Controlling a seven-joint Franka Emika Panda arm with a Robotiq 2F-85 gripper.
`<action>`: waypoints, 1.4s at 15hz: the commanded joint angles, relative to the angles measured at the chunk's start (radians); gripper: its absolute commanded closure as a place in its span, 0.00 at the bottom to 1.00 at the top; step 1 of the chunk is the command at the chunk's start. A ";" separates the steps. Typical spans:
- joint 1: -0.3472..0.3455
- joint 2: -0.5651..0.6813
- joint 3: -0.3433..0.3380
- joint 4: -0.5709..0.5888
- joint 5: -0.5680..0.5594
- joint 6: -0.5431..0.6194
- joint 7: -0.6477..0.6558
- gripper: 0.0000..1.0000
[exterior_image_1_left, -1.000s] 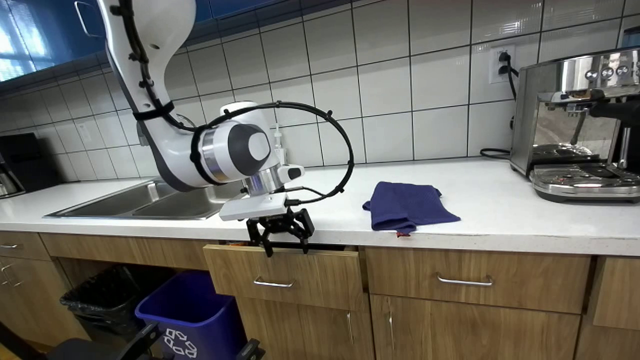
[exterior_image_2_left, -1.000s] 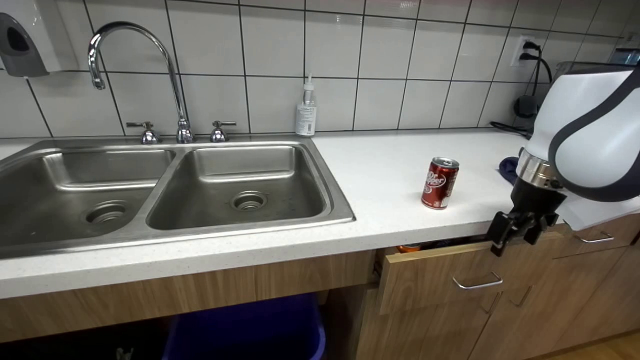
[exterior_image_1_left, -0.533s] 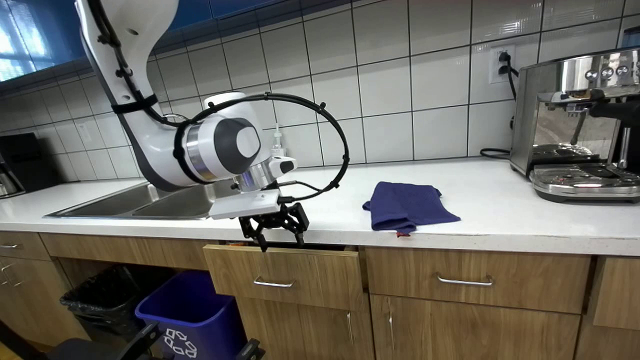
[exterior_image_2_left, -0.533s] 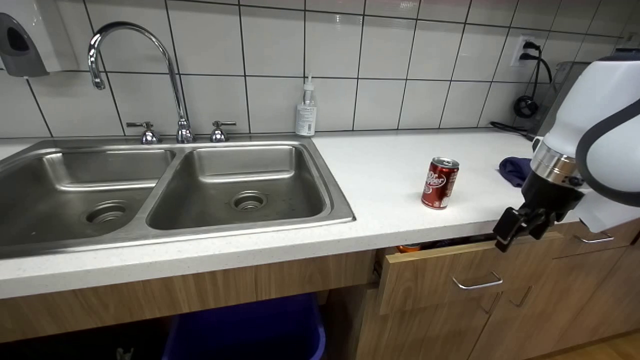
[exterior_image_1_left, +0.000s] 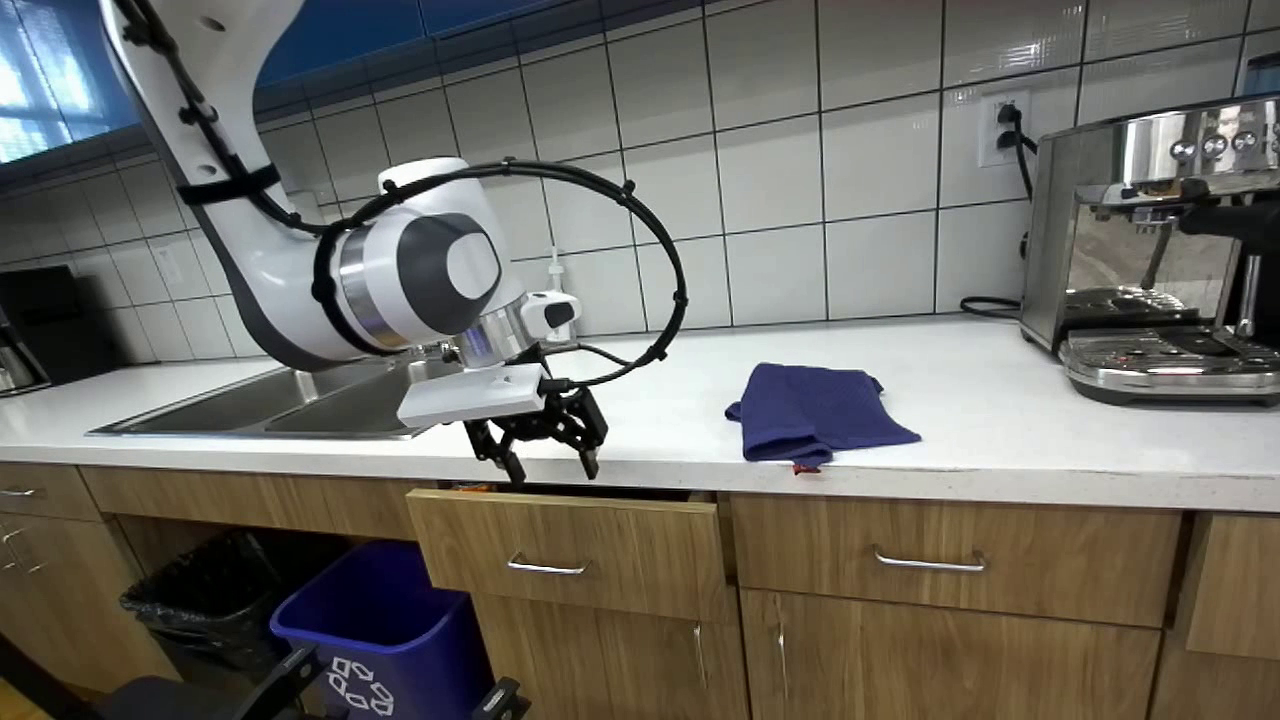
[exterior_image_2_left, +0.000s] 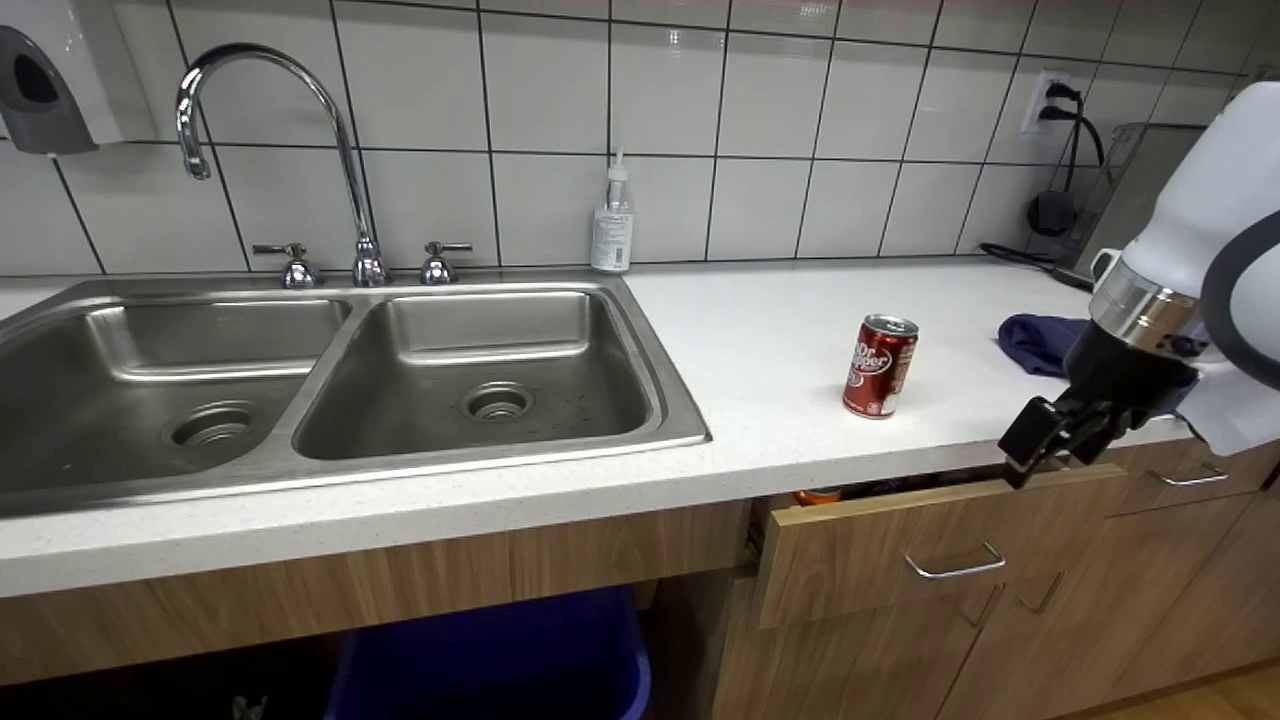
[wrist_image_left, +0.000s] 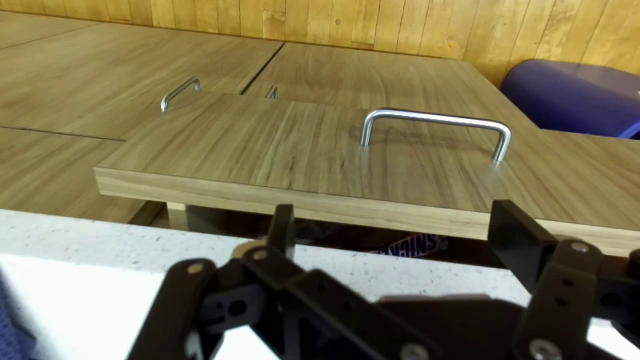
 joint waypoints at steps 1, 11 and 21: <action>0.029 -0.061 -0.029 -0.024 -0.016 0.014 0.038 0.00; 0.018 -0.107 0.005 0.016 0.037 -0.008 0.032 0.00; -0.039 -0.110 0.086 0.093 0.140 -0.026 0.004 0.00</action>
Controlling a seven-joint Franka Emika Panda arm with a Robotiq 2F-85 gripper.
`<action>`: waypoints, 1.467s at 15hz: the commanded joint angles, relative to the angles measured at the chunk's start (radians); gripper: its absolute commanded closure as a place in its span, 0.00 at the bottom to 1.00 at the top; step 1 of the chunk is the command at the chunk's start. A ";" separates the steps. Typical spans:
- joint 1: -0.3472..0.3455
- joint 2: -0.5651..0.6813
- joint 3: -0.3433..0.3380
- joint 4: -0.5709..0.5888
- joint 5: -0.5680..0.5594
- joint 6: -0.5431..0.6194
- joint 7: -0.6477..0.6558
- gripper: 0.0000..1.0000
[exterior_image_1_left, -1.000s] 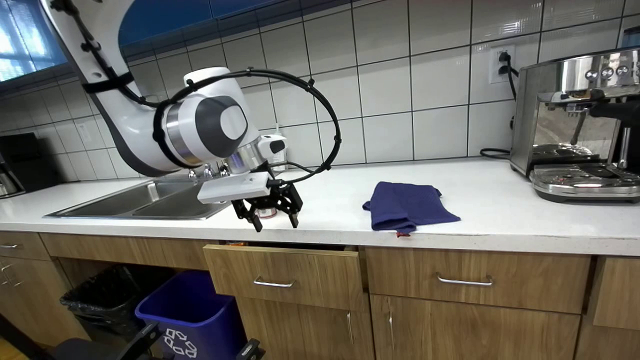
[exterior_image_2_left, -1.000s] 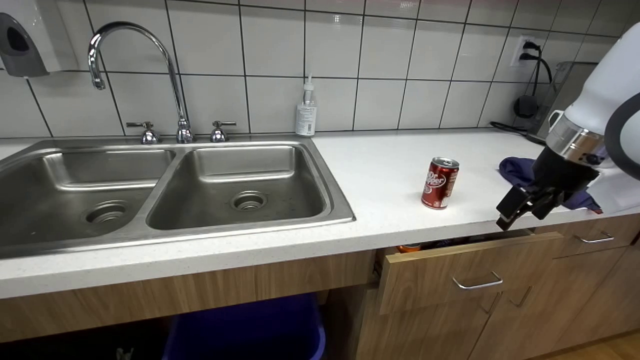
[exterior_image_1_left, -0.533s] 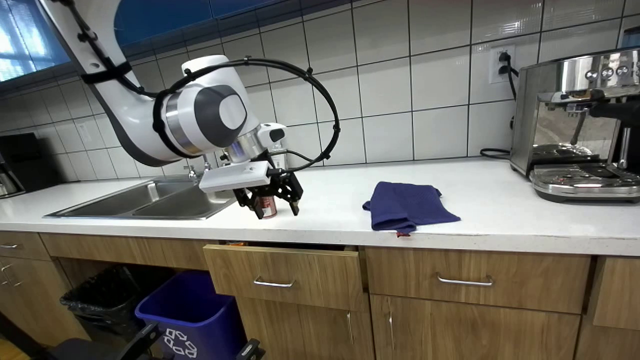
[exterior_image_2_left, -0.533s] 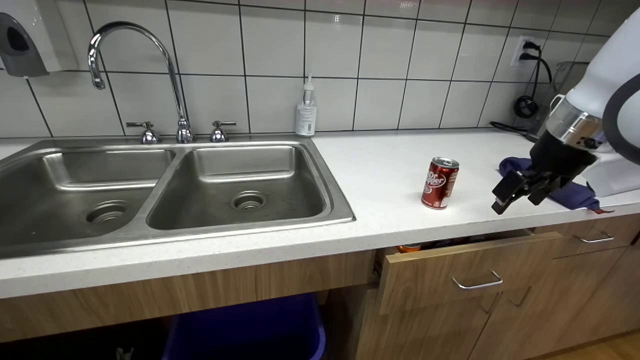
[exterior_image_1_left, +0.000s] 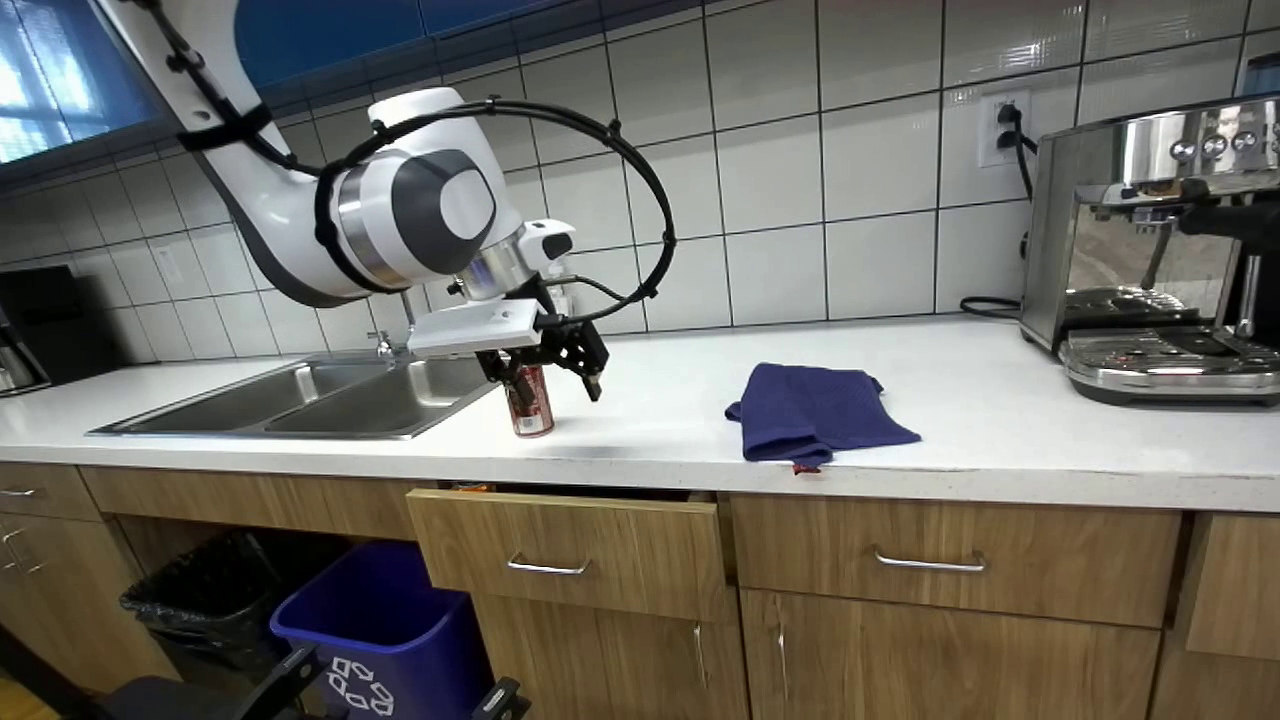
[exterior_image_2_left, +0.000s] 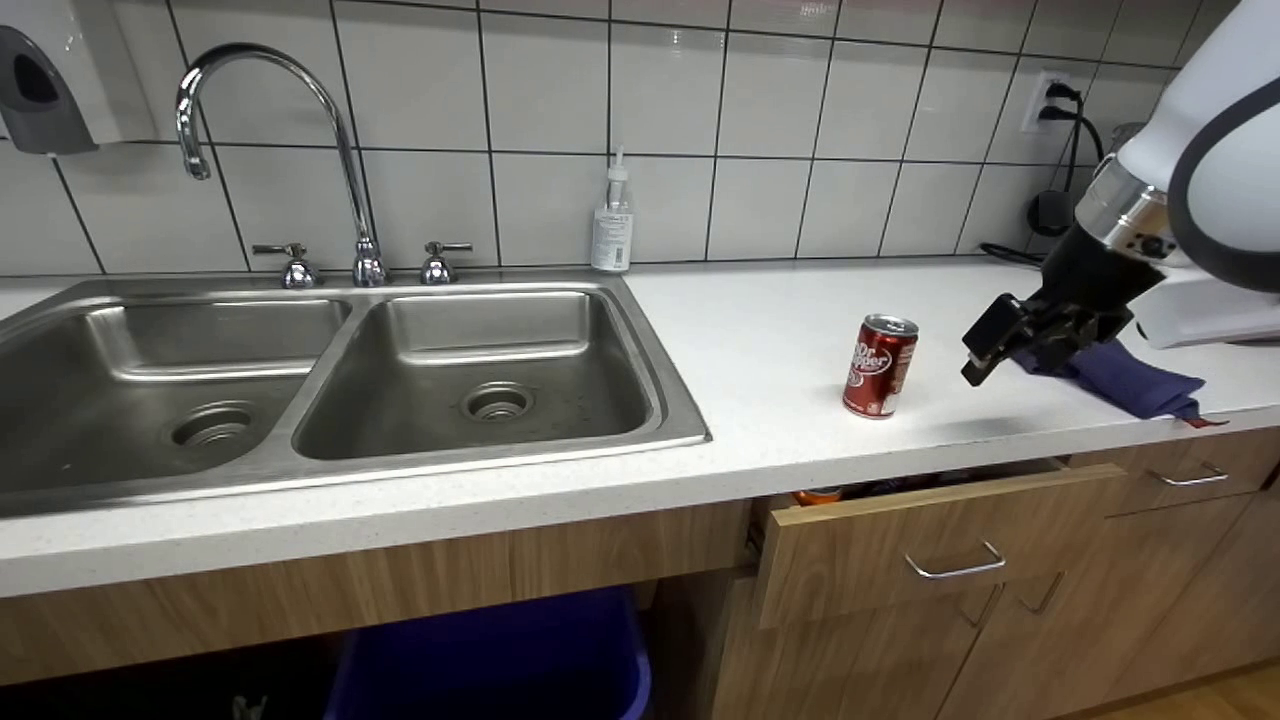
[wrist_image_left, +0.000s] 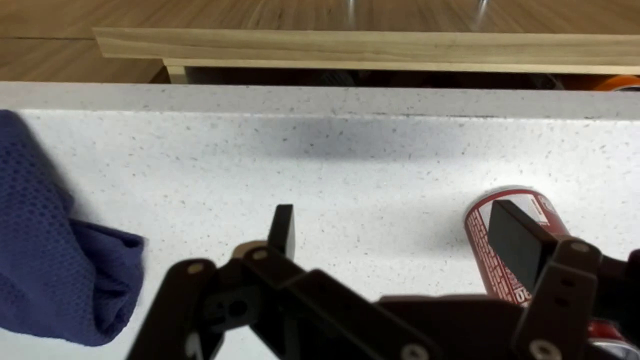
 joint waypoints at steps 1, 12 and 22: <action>-0.056 -0.018 0.069 0.030 0.044 -0.029 -0.017 0.00; -0.069 -0.009 0.109 0.131 0.219 -0.103 -0.136 0.00; -0.079 -0.001 0.120 0.128 0.199 -0.082 -0.096 0.00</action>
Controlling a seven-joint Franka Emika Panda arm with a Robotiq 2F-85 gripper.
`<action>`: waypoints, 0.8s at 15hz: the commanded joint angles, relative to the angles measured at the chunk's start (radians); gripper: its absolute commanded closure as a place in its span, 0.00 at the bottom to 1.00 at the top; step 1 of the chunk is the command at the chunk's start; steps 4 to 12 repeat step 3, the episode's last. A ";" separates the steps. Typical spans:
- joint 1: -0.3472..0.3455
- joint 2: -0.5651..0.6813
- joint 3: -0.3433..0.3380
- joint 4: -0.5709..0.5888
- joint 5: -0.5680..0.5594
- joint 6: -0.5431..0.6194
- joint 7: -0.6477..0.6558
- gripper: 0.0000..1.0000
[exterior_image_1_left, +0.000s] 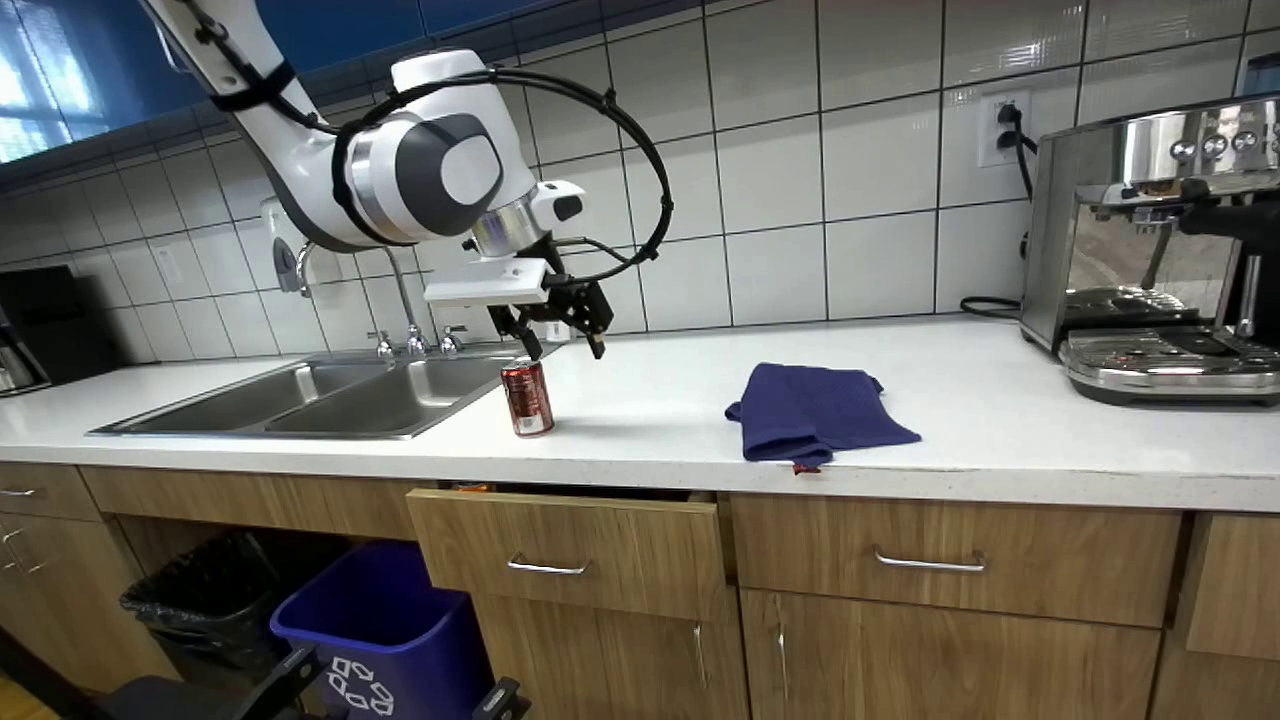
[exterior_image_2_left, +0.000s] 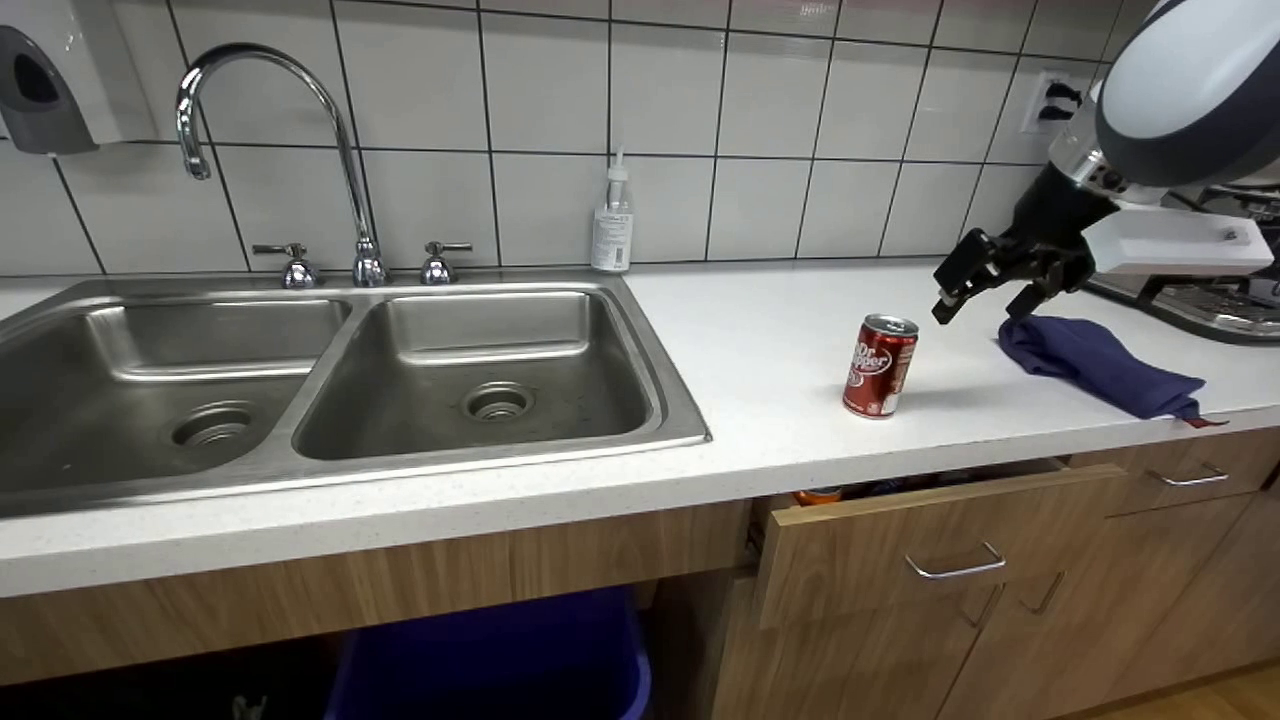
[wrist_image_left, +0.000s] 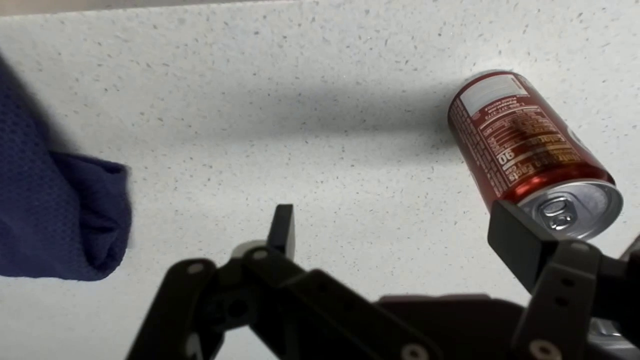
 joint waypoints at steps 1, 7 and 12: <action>-0.034 -0.001 0.032 0.000 -0.019 -0.001 0.017 0.00; -0.034 -0.001 0.032 0.000 -0.019 -0.001 0.017 0.00; -0.034 -0.001 0.032 0.000 -0.019 -0.001 0.017 0.00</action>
